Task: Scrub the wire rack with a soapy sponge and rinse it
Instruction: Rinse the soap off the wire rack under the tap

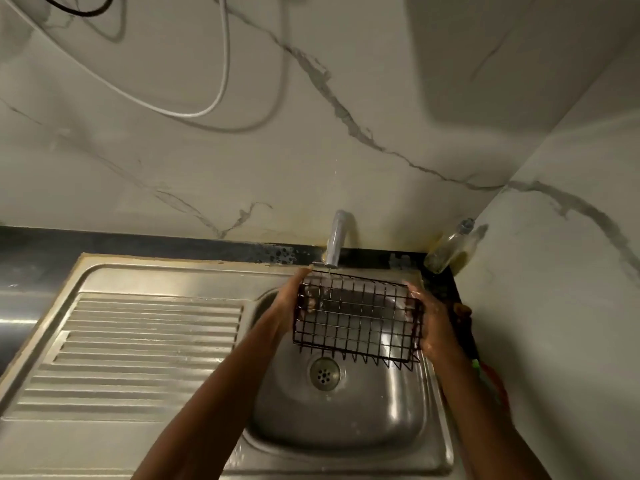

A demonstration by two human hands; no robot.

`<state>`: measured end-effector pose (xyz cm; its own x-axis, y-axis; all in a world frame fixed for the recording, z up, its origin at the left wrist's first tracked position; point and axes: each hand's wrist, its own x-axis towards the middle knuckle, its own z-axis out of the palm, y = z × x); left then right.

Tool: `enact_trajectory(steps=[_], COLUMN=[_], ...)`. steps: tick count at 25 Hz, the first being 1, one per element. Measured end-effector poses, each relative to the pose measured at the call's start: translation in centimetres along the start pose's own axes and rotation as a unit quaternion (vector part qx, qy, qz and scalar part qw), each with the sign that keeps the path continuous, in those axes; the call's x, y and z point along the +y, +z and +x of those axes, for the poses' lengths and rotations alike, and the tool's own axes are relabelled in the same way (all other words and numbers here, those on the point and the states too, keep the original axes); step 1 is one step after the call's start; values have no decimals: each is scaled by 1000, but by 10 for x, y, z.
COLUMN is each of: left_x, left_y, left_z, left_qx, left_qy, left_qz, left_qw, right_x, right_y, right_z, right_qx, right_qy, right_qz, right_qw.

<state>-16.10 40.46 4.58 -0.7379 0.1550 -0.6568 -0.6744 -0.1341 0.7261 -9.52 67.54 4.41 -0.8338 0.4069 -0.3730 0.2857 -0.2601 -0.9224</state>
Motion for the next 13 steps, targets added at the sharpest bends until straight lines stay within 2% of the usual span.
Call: enact_trajectory(steps=[2,4,7,10,13], left_x=[11,20,25,25,19], left_y=[19,37,49,39,10], left_z=[9,17,26,26,14], left_qx=[-37,-39,-37,-51,-59], left_qy=[-5,-2,20,70,104], left_qz=[-24,-26,52,152,141], left_qw=[999,999,998,985,983], right_x=[-1,-2,5,5,5], right_y=[-17,-32,-52,-54,-25], right_z=[-1,-1,5,8,5], right_qx=[14,15,-14,-41,-78], right_qy=[-32,-57,-89,-70,-35], right_qz=[-3,-4,-1,-16,-6], right_qw=[999,998,996,997,996])
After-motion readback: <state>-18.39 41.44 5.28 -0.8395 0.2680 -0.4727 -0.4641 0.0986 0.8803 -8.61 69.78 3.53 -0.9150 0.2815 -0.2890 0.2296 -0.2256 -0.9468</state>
